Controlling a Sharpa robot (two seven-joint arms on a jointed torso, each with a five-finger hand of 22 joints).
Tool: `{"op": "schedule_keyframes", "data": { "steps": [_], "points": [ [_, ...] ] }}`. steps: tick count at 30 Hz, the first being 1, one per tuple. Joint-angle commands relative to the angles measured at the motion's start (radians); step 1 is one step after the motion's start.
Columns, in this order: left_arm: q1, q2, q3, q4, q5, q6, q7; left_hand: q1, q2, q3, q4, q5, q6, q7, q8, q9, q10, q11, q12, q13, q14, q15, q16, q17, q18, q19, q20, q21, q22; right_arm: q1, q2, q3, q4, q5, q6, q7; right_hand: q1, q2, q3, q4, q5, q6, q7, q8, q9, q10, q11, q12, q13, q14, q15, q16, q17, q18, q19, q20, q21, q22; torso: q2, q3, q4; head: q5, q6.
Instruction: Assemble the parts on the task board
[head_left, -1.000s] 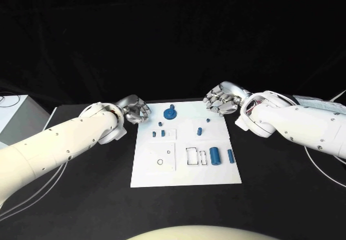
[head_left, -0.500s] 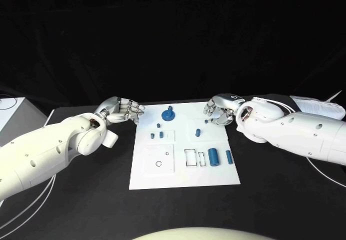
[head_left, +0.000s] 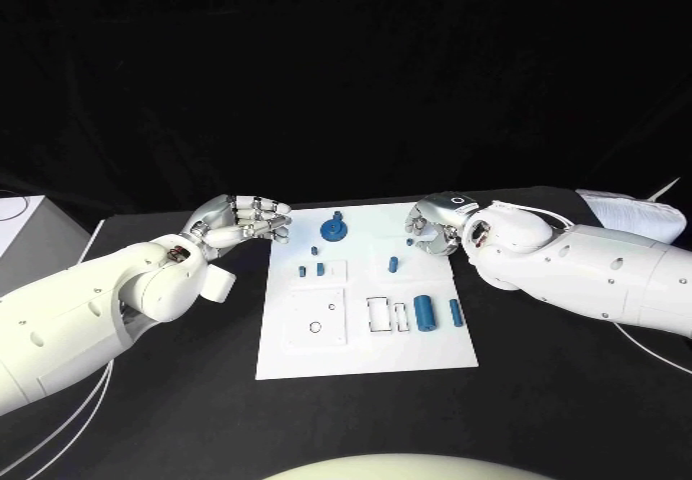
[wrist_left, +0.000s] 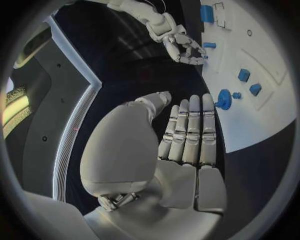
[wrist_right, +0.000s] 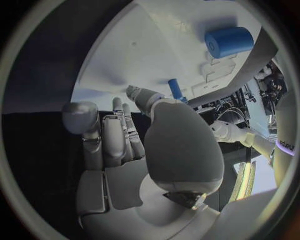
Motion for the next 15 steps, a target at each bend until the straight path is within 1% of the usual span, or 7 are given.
{"op": "schedule_keyframes", "data": {
  "steps": [1,5,10,15],
  "points": [
    [-0.002,-0.002,0.002,0.006,0.042,0.014,0.034,0.009,-0.004,-0.005,0.000,-0.003,0.006,0.003,-0.006,-0.001,0.000,0.007,-0.009,0.000,0.010,0.002,-0.008,0.003,0.003,0.010,0.001,-0.006,-0.004,-0.006,0.006,-0.001,-0.002,-0.042,0.024,-0.027,-0.006,0.012,0.008,0.002,0.000,0.013,-0.002,0.009,0.003,0.014,-0.002,0.007,0.002,0.069,0.003,0.008,0.003,-0.011,0.031,0.003,0.014,0.015,0.000,0.0005,0.0004,-0.001,-0.004],
    [-0.003,-0.003,0.004,0.009,0.044,0.008,0.037,0.014,0.000,-0.012,-0.004,-0.003,0.011,0.008,-0.009,-0.002,-0.008,0.009,-0.028,0.001,0.032,0.000,-0.019,0.010,0.004,0.030,-0.002,-0.008,-0.008,-0.012,0.013,-0.002,-0.004,-0.038,0.028,-0.023,-0.007,0.020,0.017,0.004,-0.001,0.023,-0.006,0.014,0.007,0.020,-0.005,0.006,0.003,0.068,-0.001,0.018,0.006,-0.011,0.029,0.002,0.028,0.031,0.001,0.0022,-0.0004,0.001,-0.004],
    [-0.004,-0.003,0.004,0.011,0.044,0.005,0.038,0.015,0.001,-0.015,-0.005,-0.003,0.013,0.011,-0.010,-0.002,-0.009,0.010,-0.033,0.001,0.037,-0.001,-0.022,0.013,0.004,0.034,-0.003,-0.009,-0.008,-0.017,0.022,-0.002,-0.007,-0.036,0.024,-0.019,-0.007,0.029,0.028,0.006,-0.005,0.034,-0.011,0.020,0.012,0.027,-0.010,0.006,0.003,0.067,-0.006,0.027,0.007,-0.011,0.027,0.002,0.041,0.046,0.000,0.0006,0.0010,0.000,-0.005],
    [-0.004,-0.004,0.004,0.014,0.044,0.005,0.037,0.018,0.004,-0.018,-0.007,-0.002,0.015,0.014,-0.011,-0.002,-0.010,0.010,-0.038,0.002,0.047,-0.002,-0.025,0.017,0.004,0.042,-0.006,-0.008,-0.008,-0.020,0.029,-0.002,-0.009,-0.033,0.026,-0.016,-0.007,0.038,0.037,0.006,-0.008,0.042,-0.014,0.024,0.016,0.035,-0.013,0.007,0.004,0.066,-0.008,0.035,0.010,-0.011,0.025,0.002,0.052,0.058,0.000,0.0006,0.0013,0.001,-0.006]
  ]
}}
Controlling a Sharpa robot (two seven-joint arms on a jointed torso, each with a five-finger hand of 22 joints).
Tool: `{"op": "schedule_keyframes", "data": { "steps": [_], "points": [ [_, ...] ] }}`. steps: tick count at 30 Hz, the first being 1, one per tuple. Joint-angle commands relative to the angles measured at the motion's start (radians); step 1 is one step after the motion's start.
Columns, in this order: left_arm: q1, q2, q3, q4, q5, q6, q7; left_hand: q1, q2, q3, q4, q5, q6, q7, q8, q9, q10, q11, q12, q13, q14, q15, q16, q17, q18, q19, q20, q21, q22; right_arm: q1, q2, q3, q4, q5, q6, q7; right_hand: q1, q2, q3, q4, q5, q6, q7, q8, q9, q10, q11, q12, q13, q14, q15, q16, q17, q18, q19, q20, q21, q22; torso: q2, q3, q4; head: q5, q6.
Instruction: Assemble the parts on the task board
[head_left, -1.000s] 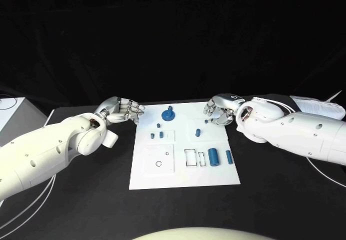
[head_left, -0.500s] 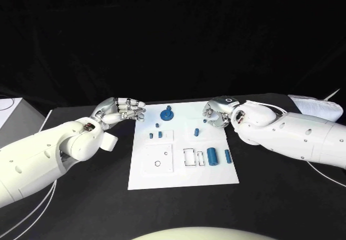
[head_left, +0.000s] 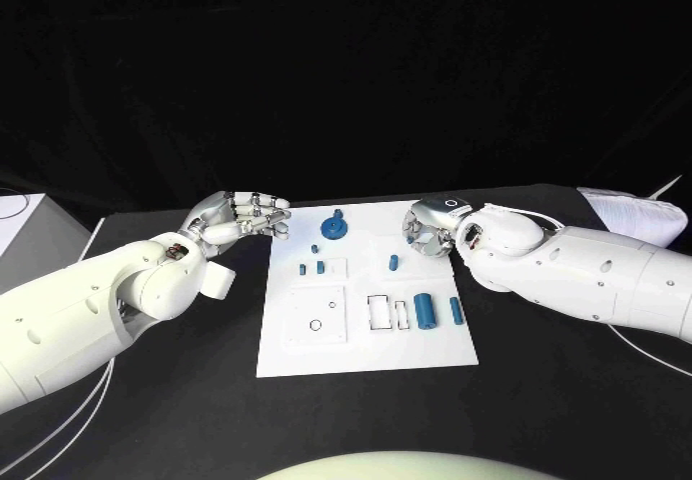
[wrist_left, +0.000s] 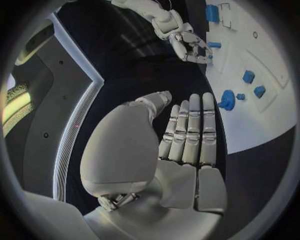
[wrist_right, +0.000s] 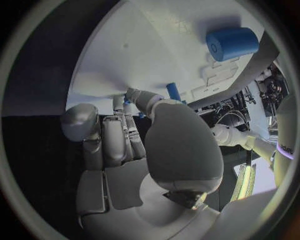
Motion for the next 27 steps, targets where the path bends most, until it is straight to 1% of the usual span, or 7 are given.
{"op": "schedule_keyframes", "data": {
  "steps": [1,11,13,15,19,22,27],
  "points": [
    [-0.001,0.000,0.001,0.005,0.014,0.005,0.019,0.009,0.001,-0.006,0.000,-0.002,0.004,0.003,-0.005,-0.001,-0.003,0.003,-0.006,0.001,0.011,0.000,-0.004,0.001,0.004,0.007,0.001,-0.003,0.000,-0.007,0.007,-0.002,0.000,-0.010,0.020,0.004,0.000,0.013,0.007,-0.001,-0.005,0.009,0.000,0.005,0.003,0.009,0.000,0.003,0.000,0.066,-0.008,0.007,0.002,-0.011,0.023,0.000,0.008,0.005,-0.001,-0.0005,-0.0002,0.001,-0.001],
    [-0.001,-0.002,0.001,0.009,0.014,-0.003,0.016,0.012,0.002,-0.010,-0.003,-0.002,0.007,0.005,-0.006,-0.002,-0.009,0.004,-0.013,0.001,0.015,0.000,-0.009,0.005,0.003,0.012,-0.001,-0.002,0.000,-0.012,0.017,-0.002,-0.004,-0.008,0.024,0.004,0.002,0.027,0.020,-0.003,-0.007,0.021,-0.002,0.012,0.009,0.020,-0.002,0.003,0.001,0.066,-0.008,0.018,0.006,-0.011,0.020,0.001,0.022,0.021,-0.001,-0.0009,-0.0001,0.003,-0.002],
    [-0.001,-0.002,0.001,0.010,0.014,-0.008,0.017,0.017,0.005,-0.019,-0.009,-0.002,0.009,0.008,-0.010,-0.004,-0.034,0.010,-0.022,0.000,0.020,0.003,-0.019,0.010,0.001,0.014,-0.002,-0.004,0.000,-0.013,0.019,-0.002,-0.005,-0.008,0.027,0.002,0.002,0.028,0.020,-0.004,-0.007,0.022,-0.002,0.012,0.010,0.022,-0.003,0.003,0.001,0.066,-0.008,0.019,0.006,-0.011,0.020,0.002,0.023,0.023,-0.001,-0.0010,0.0002,0.002,-0.002],
    [-0.001,-0.001,0.001,0.011,0.014,-0.012,0.018,0.024,0.012,-0.037,-0.018,-0.002,0.011,0.008,-0.016,-0.008,-0.088,0.018,-0.022,-0.001,0.022,0.008,-0.036,0.017,-0.001,0.016,0.000,-0.007,0.000,-0.013,0.021,-0.003,-0.007,-0.009,0.032,-0.001,0.002,0.029,0.021,-0.004,-0.007,0.024,-0.003,0.013,0.011,0.023,-0.003,0.004,0.002,0.065,-0.008,0.020,0.006,-0.011,0.020,0.002,0.024,0.023,-0.001,-0.0008,0.0004,0.003,-0.003],
    [-0.001,-0.003,0.001,0.013,0.014,-0.015,0.018,0.025,0.014,-0.039,-0.018,-0.002,0.012,0.009,-0.016,-0.008,-0.092,0.018,-0.021,-0.001,0.023,0.008,-0.037,0.017,-0.001,0.016,0.000,-0.007,0.000,-0.015,0.022,-0.003,-0.007,-0.020,0.045,-0.013,0.006,0.036,0.026,-0.012,-0.007,0.038,-0.006,0.022,0.018,0.040,-0.007,0.007,0.004,0.065,-0.010,0.027,0.007,-0.011,0.017,0.002,0.033,0.034,-0.001,-0.0005,-0.0007,0.004,-0.006],
    [-0.001,-0.003,0.001,0.013,0.014,-0.015,0.017,0.025,0.014,-0.040,-0.019,-0.002,0.013,0.009,-0.016,-0.008,-0.092,0.018,-0.020,-0.001,0.023,0.008,-0.038,0.018,-0.001,0.016,0.000,-0.007,0.000,-0.015,0.022,-0.003,-0.005,-0.031,0.053,-0.023,0.020,0.047,0.040,-0.030,-0.021,0.055,-0.009,0.034,0.028,0.063,-0.012,0.011,0.008,0.064,-0.014,0.035,0.008,-0.011,0.014,0.001,0.046,0.050,-0.002,-0.0004,-0.0015,0.004,-0.007],
    [-0.001,-0.004,0.001,0.014,0.014,-0.015,0.016,0.026,0.015,-0.041,-0.019,-0.002,0.014,0.010,-0.016,-0.008,-0.093,0.018,-0.019,-0.001,0.023,0.008,-0.040,0.018,-0.001,0.016,0.000,-0.008,0.000,-0.016,0.020,-0.004,0.000,-0.061,0.045,-0.044,0.042,0.060,0.069,-0.062,0.000,0.070,-0.013,0.044,0.038,0.093,-0.019,0.014,0.015,0.063,-0.020,0.047,0.011,-0.012,0.011,-0.002,0.067,0.074,-0.002,-0.0005,-0.0006,0.004,-0.008]
  ]
}}
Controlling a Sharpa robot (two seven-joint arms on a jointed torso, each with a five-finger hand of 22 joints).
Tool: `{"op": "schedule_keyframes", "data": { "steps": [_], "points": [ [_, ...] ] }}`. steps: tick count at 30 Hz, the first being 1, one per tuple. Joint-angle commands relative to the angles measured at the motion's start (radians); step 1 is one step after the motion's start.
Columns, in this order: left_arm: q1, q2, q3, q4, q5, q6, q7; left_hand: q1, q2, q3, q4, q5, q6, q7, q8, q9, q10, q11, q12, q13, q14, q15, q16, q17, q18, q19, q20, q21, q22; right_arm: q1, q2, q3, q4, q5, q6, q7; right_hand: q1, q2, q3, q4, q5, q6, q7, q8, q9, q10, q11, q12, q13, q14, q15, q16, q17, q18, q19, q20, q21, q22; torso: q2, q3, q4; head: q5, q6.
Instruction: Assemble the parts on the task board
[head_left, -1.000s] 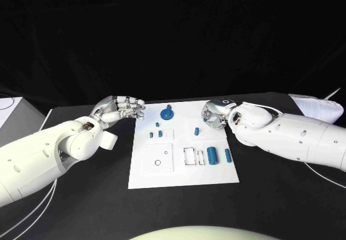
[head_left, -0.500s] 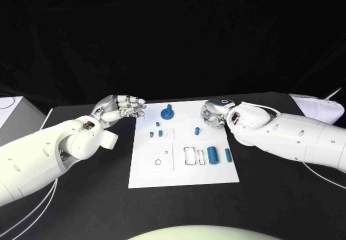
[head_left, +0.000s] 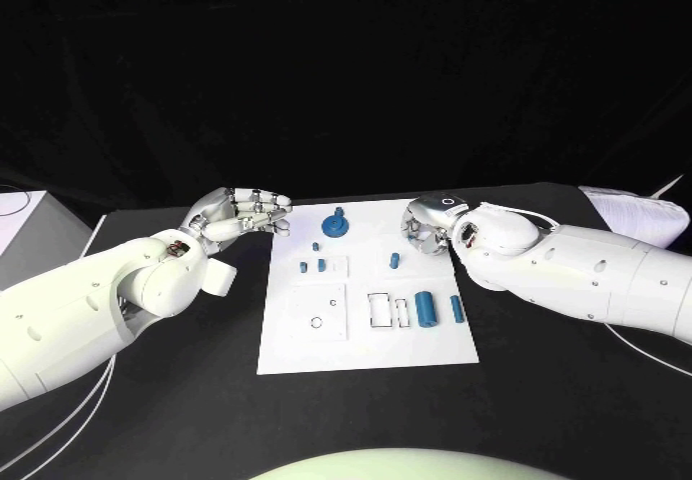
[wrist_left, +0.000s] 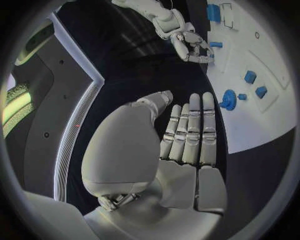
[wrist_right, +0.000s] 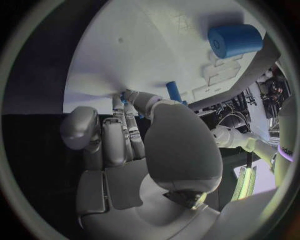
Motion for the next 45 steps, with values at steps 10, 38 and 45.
{"op": "schedule_keyframes", "data": {
  "steps": [10,38,45],
  "points": [
    [-0.001,0.002,0.001,0.004,0.008,0.004,0.021,0.015,0.005,-0.014,-0.006,-0.001,0.010,0.008,-0.006,-0.003,-0.021,0.001,0.005,0.001,0.003,0.004,-0.020,0.004,-0.003,0.000,0.003,-0.011,-0.002,-0.012,-0.005,-0.007,0.020,-0.076,-0.051,-0.048,0.015,0.015,0.025,-0.029,0.018,0.021,-0.002,0.012,0.010,0.051,-0.024,0.008,0.019,0.059,-0.012,0.010,-0.002,-0.014,0.009,-0.004,0.024,0.027,0.000,0.0006,-0.0004,0.000,-0.002],
    [-0.002,0.006,0.001,-0.008,0.014,-0.014,0.027,0.019,0.015,-0.037,-0.009,0.002,0.007,0.022,-0.022,-0.014,-0.047,0.012,0.023,0.002,-0.046,0.022,-0.055,0.010,-0.010,-0.035,0.017,-0.050,-0.019,0.002,-0.107,0.014,0.191,-0.004,-0.192,-0.040,0.006,0.011,0.029,-0.034,0.016,0.028,-0.003,0.016,0.013,0.061,-0.026,0.008,0.023,0.059,-0.014,0.018,0.002,-0.015,0.008,-0.005,0.038,0.044,-0.003,-0.0013,-0.0026,0.001,0.006],
    [-0.005,0.010,0.001,-0.004,0.028,-0.051,0.030,0.020,0.021,-0.037,-0.007,0.005,0.016,0.022,-0.022,-0.016,-0.024,0.009,0.046,0.006,-0.051,0.021,-0.054,0.014,-0.006,-0.033,0.020,-0.060,-0.025,0.001,-0.113,0.016,0.290,0.008,-0.191,-0.033,0.006,0.011,0.029,-0.034,0.016,0.028,-0.003,0.016,0.013,0.061,-0.026,0.007,0.023,0.060,-0.014,0.018,0.003,-0.016,0.009,-0.005,0.039,0.045,-0.007,-0.0012,-0.0070,0.023,0.009]
  ]
}}
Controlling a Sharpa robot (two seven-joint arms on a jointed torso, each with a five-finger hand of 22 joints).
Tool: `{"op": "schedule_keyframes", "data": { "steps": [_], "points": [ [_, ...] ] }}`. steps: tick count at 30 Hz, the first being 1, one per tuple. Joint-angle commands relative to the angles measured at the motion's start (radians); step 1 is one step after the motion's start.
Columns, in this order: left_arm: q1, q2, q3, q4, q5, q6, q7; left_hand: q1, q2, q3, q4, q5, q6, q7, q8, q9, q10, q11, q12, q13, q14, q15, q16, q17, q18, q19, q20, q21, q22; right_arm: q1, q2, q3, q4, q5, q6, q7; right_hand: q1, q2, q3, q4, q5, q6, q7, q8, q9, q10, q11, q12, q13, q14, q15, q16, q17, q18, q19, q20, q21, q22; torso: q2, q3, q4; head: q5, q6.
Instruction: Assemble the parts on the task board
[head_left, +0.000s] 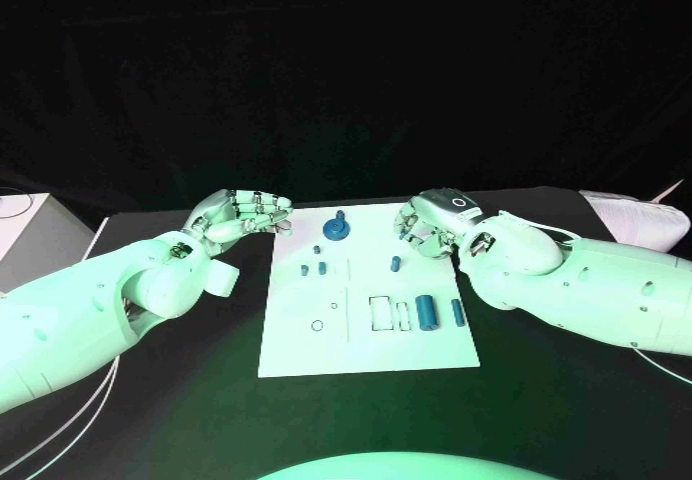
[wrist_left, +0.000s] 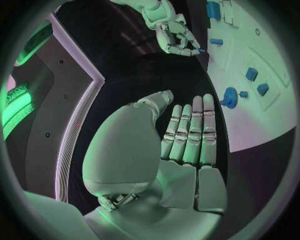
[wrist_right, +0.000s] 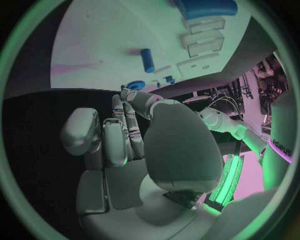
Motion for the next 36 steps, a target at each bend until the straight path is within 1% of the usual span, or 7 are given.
{"op": "schedule_keyframes", "data": {
  "steps": [1,4,8,15,19,28,36],
  "points": [
    [-0.005,0.003,0.001,0.009,0.026,-0.040,0.019,0.005,0.006,-0.003,-0.001,0.006,0.009,0.002,-0.001,-0.001,0.016,-0.002,0.011,0.001,-0.007,0.000,-0.002,0.002,-0.005,-0.005,0.004,-0.008,-0.002,-0.004,0.012,0.000,0.033,0.013,-0.007,0.011,-0.003,0.003,0.002,-0.007,0.007,0.006,0.001,0.005,0.002,0.047,-0.040,0.002,0.022,0.059,-0.007,0.004,-0.001,-0.015,0.008,-0.005,0.001,0.000,-0.004,0.0000,-0.0034,0.014,-0.001],
    [-0.012,0.002,0.001,0.018,0.036,-0.058,0.020,0.006,0.007,-0.001,0.000,0.007,0.014,0.000,0.000,-0.001,0.026,-0.004,0.019,0.002,-0.009,-0.001,-0.002,0.003,-0.004,-0.004,0.005,-0.011,-0.003,-0.013,0.034,-0.003,0.055,0.002,-0.008,0.014,-0.003,0.003,0.002,-0.007,0.007,0.006,0.001,0.005,0.002,0.047,-0.040,0.002,0.022,0.059,-0.007,0.004,-0.001,-0.015,0.008,-0.005,0.001,0.000,-0.008,-0.0007,-0.0048,0.023,-0.007],
    [-0.016,0.003,0.001,0.026,0.044,-0.072,0.022,0.005,0.006,0.000,0.001,0.007,0.016,-0.001,0.000,-0.001,0.031,-0.005,0.023,0.002,-0.009,-0.001,-0.001,0.004,-0.004,-0.004,0.005,-0.013,-0.004,-0.029,0.068,-0.008,0.070,-0.011,-0.006,0.015,-0.003,0.003,0.004,-0.008,0.008,0.005,0.002,0.005,0.002,0.047,-0.040,0.000,0.022,0.059,-0.007,0.002,-0.003,-0.015,0.007,-0.006,-0.002,-0.003,-0.009,-0.0029,-0.0023,0.032,-0.009],
    [-0.019,0.011,0.001,0.037,0.050,-0.083,0.027,0.005,0.007,0.001,0.001,0.007,0.018,-0.002,0.000,-0.002,0.036,-0.006,0.027,0.002,-0.010,-0.002,-0.001,0.005,-0.003,-0.003,0.005,-0.014,-0.004,-0.063,0.129,-0.018,0.054,-0.026,0.011,0.015,-0.004,0.003,0.006,-0.010,0.009,0.003,0.003,0.004,0.002,0.046,-0.039,-0.002,0.022,0.058,-0.006,0.000,-0.006,-0.014,0.005,-0.006,-0.005,-0.007,-0.006,-0.0029,-0.0002,0.046,-0.013],
    [-0.019,0.014,0.001,0.044,0.051,-0.087,0.029,0.005,0.007,0.001,0.001,0.007,0.018,-0.002,0.000,-0.002,0.036,-0.006,0.027,0.002,-0.010,-0.002,-0.001,0.005,-0.003,-0.003,0.005,-0.014,-0.004,-0.082,0.154,-0.020,0.042,-0.028,0.023,0.013,-0.004,0.003,0.007,-0.010,0.010,0.003,0.003,0.003,0.002,0.045,-0.039,-0.002,0.022,0.058,-0.006,-0.001,-0.007,-0.013,0.005,-0.006,-0.007,-0.009,-0.006,-0.0025,-0.0033,0.052,-0.020],
    [-0.020,0.014,0.000,0.053,0.051,-0.088,0.028,0.005,0.007,0.002,0.002,0.007,0.019,-0.002,0.000,-0.002,0.039,-0.007,0.029,0.002,-0.010,-0.002,-0.001,0.005,-0.003,-0.003,0.005,-0.015,-0.005,-0.110,0.185,-0.024,0.032,-0.029,0.029,0.017,-0.005,0.004,0.008,-0.011,0.010,0.002,0.004,0.003,0.002,0.044,-0.038,-0.004,0.022,0.058,-0.006,-0.002,-0.009,-0.013,0.004,-0.006,-0.010,-0.012,-0.006,-0.0009,-0.0041,0.051,-0.043],
    [-0.020,0.012,0.001,0.057,0.051,-0.087,0.027,0.005,0.007,0.003,0.002,0.007,0.019,-0.002,0.000,-0.002,0.039,-0.007,0.029,0.002,-0.011,-0.002,-0.001,0.005,-0.003,-0.003,0.005,-0.015,-0.005,-0.120,0.204,-0.027,0.019,-0.035,0.038,0.006,-0.005,0.004,0.009,-0.012,0.011,0.001,0.004,0.002,0.002,0.044,-0.038,-0.004,0.023,0.058,-0.006,-0.002,-0.009,-0.013,0.003,-0.006,-0.010,-0.012,-0.007,-0.0019,-0.0052,0.057,-0.054]
  ]
}}
